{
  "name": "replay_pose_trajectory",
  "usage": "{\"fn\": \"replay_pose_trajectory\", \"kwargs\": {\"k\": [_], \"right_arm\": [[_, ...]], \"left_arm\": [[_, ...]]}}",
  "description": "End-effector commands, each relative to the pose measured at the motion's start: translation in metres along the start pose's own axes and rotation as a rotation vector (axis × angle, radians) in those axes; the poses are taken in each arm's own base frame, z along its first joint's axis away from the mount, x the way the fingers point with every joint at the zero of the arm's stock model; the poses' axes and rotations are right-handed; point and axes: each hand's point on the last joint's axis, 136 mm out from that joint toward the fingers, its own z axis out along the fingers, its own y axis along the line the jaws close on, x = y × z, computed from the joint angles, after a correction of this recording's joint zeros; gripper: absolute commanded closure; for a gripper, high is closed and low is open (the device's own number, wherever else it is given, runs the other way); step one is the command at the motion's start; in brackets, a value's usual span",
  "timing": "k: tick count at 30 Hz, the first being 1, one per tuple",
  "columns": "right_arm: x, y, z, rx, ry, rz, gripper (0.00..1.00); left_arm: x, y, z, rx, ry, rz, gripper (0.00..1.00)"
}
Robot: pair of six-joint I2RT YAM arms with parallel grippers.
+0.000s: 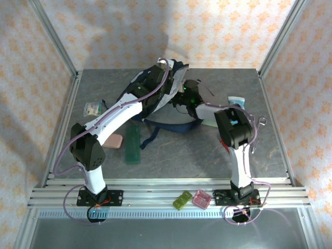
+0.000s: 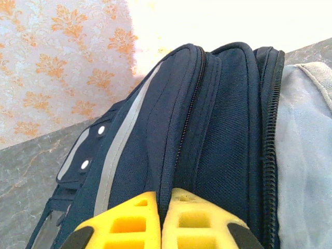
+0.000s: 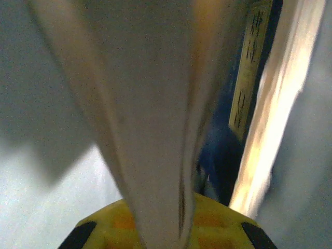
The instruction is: Pack the student bag
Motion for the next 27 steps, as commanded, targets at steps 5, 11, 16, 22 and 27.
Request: {"fn": "replay_pose_trajectory", "kwargs": {"k": [5,11,16,22,27], "right_arm": [[-0.012,-0.012,0.057,0.081,0.013,0.030,0.64],[-0.010,-0.018,0.010,0.205,-0.029,-0.034,0.53],[-0.004,-0.007,-0.050,0.221,-0.069,-0.086,0.50],[0.018,-0.006,-0.107,0.279,-0.088,-0.151,0.53],[0.043,-0.008,-0.161,0.367,-0.143,-0.220,0.57]], "left_arm": [[-0.061,0.005,-0.032,0.034,-0.195,-0.138,1.00],[-0.051,0.009,-0.027,0.003,-0.177,-0.129,1.00],[-0.037,0.008,-0.017,-0.009,-0.153,-0.129,1.00],[-0.022,0.002,-0.005,-0.005,-0.123,-0.152,1.00],[-0.011,-0.008,0.010,0.006,-0.088,-0.212,1.00]]}}
